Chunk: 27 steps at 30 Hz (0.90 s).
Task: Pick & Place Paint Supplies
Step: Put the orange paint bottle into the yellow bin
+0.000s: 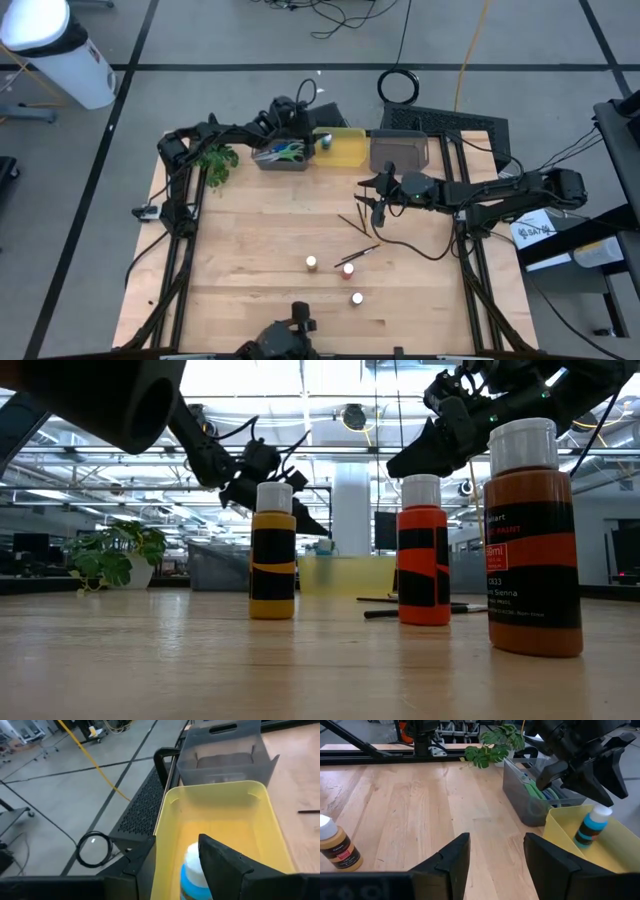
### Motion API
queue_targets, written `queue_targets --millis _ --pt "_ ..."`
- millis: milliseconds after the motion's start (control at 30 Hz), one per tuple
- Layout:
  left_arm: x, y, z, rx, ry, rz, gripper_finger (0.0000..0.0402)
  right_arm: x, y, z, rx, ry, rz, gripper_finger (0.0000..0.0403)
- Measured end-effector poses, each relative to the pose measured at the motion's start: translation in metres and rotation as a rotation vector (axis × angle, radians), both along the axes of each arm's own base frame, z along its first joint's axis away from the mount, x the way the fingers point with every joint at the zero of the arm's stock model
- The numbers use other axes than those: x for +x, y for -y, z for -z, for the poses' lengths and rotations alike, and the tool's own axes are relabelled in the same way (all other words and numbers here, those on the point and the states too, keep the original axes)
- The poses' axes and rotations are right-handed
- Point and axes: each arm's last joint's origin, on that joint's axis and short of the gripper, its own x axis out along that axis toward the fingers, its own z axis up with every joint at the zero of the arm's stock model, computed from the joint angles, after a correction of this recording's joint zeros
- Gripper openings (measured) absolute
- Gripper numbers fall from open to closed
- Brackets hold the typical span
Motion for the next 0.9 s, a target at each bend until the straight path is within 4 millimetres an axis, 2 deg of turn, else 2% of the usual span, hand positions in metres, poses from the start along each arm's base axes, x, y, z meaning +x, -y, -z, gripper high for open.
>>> queue_targets --millis 467,667,800,900 --pt "-0.002 -0.002 -0.003 -0.042 0.011 -0.077 0.0163 0.000 0.000 0.000 0.001 0.000 0.000 0.0171" --pt "-0.012 0.005 -0.039 -0.098 0.058 -0.213 0.0163 0.000 0.000 0.000 0.002 0.000 -0.003 0.0171" --pt "-0.029 0.021 -0.075 -0.223 0.065 -0.250 0.0163 0.000 -0.002 0.000 0.002 0.001 -0.012 0.0171" --pt "-0.043 0.036 -0.092 -0.324 0.023 -0.223 0.0163 0.001 -0.006 -0.001 0.013 0.018 -0.030 0.0171"
